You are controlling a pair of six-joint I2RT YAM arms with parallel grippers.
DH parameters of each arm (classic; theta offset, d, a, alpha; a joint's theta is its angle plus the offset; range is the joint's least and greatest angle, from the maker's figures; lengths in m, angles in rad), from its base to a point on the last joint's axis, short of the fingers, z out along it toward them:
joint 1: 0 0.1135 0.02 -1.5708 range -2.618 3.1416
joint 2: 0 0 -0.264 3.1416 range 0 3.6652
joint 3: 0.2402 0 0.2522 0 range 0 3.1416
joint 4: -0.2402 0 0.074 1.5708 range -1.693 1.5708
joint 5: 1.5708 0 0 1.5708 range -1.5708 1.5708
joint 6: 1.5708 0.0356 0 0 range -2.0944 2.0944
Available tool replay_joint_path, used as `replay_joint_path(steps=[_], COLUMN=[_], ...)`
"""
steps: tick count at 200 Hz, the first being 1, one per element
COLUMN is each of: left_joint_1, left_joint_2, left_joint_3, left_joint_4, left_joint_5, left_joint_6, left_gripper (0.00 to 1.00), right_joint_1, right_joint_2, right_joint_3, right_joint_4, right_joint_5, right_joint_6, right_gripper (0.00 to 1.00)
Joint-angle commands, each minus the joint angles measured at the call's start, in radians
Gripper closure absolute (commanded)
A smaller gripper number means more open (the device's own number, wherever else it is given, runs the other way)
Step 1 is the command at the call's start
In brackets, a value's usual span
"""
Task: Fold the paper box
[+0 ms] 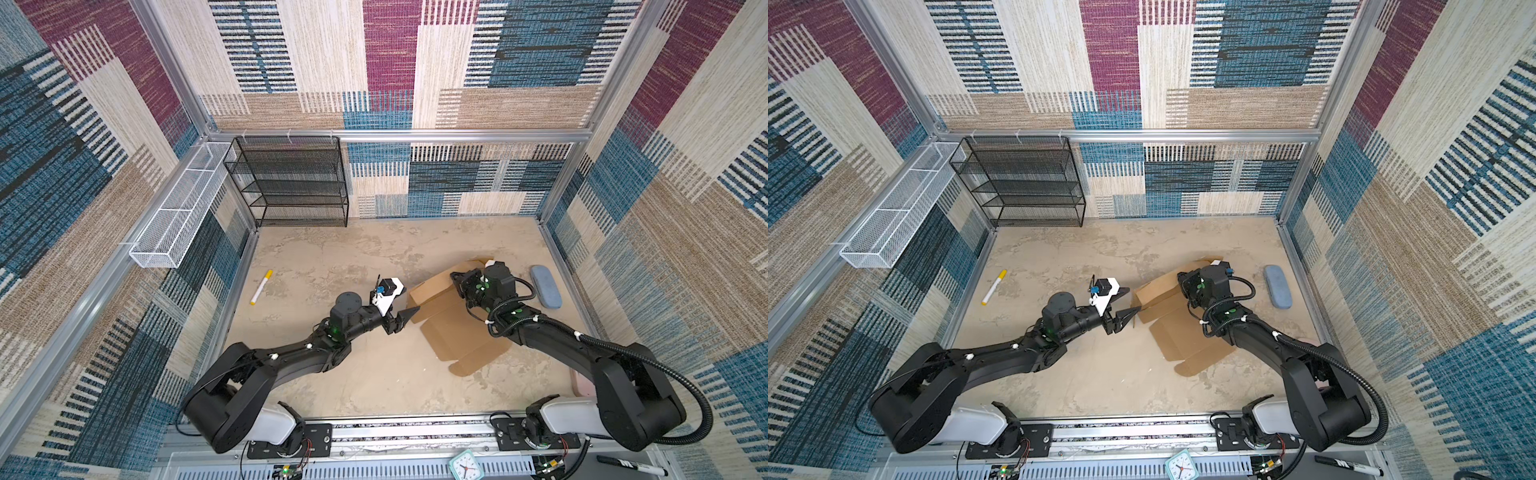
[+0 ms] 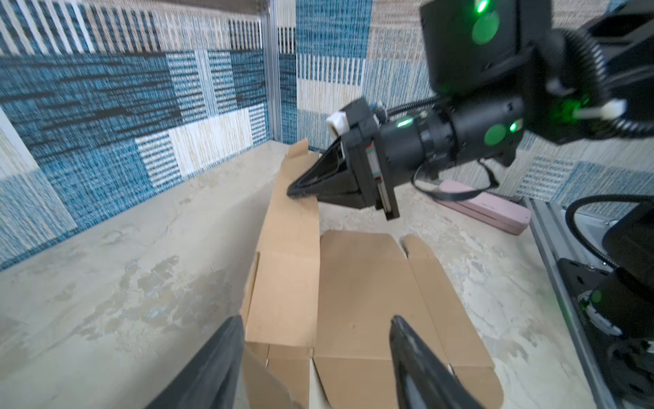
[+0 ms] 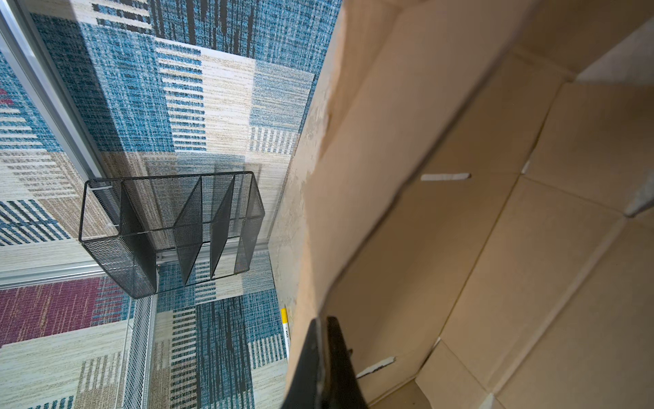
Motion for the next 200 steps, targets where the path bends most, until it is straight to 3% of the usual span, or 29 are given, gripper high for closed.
replay_joint_path(steps=[1, 30, 55, 76, 164, 200], left_joint_1=[0.004, 0.03, 0.061, 0.072, 0.061, 0.056], left_joint_2=[-0.08, -0.069, 0.032, 0.103, 0.206, 0.254], left_joint_3=[0.001, 0.032, 0.131, 0.154, 0.147, 0.166], left_joint_4=[-0.078, -0.167, -0.332, -0.332, -0.311, -0.293], left_joint_5=[-0.15, -0.399, -0.437, -0.476, -0.241, -0.24], left_joint_6=[0.034, 0.109, 0.134, 0.134, 0.037, 0.033], left_gripper=[0.28, 0.25, 0.25, 0.25, 0.27, 0.27], right_joint_1=[0.001, 0.001, 0.002, 0.001, 0.001, 0.002], right_joint_2=[0.012, 0.006, 0.006, 0.01, -0.005, 0.0], right_joint_3=[-0.005, -0.007, -0.007, -0.009, -0.019, -0.017], right_joint_4=[-0.203, -0.2, -0.198, -0.194, -0.186, -0.184], right_joint_5=[0.012, 0.009, 0.005, -0.004, -0.007, -0.017], right_joint_6=[0.0, 0.003, 0.006, 0.009, 0.012, 0.014], right_gripper=[1.0, 1.0, 1.0, 1.0, 1.0, 1.0])
